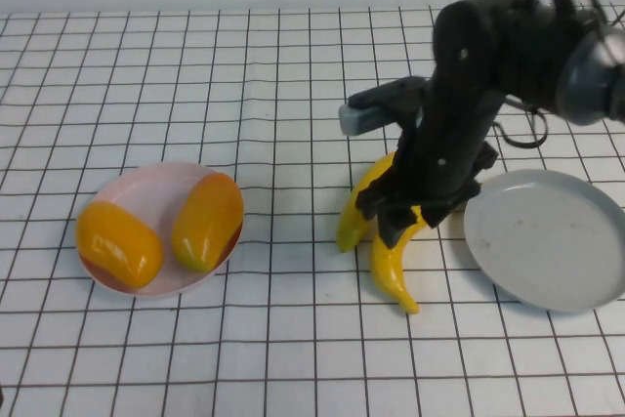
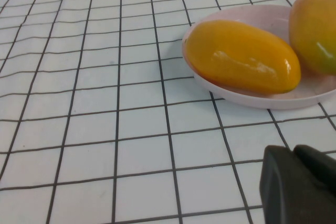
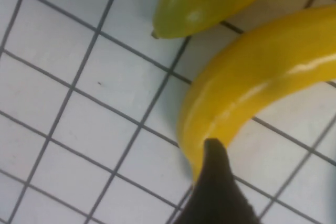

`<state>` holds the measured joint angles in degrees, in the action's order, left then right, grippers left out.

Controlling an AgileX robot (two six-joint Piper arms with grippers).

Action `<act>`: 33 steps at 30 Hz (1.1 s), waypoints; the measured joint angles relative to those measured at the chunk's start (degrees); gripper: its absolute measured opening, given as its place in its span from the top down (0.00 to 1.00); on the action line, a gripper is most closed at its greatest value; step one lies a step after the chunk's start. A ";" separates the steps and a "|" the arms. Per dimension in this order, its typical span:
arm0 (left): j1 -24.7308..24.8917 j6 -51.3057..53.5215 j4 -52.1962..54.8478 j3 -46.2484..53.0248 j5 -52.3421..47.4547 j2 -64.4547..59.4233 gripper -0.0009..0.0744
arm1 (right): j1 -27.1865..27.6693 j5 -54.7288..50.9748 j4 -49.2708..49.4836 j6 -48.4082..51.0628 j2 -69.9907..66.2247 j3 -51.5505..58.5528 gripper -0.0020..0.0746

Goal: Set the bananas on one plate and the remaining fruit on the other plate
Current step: Put another type of fruit in the right plate

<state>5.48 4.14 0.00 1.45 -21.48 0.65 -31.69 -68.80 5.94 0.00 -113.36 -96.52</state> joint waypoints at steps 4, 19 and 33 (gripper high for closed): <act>0.00 0.00 0.00 0.00 0.00 0.00 0.99 | -2.39 -0.47 -0.46 0.00 -5.38 -1.51 0.41; 0.00 0.00 0.00 0.00 0.00 0.00 0.99 | -3.90 -0.24 -1.20 -1.94 -9.67 -2.53 0.61; 0.00 0.00 0.00 0.00 0.00 0.00 0.99 | -0.24 -0.82 -10.54 -4.03 15.15 13.63 0.61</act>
<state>5.48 4.14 0.00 1.45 -21.48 0.65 -31.93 -69.62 -4.59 -4.03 -98.22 -82.89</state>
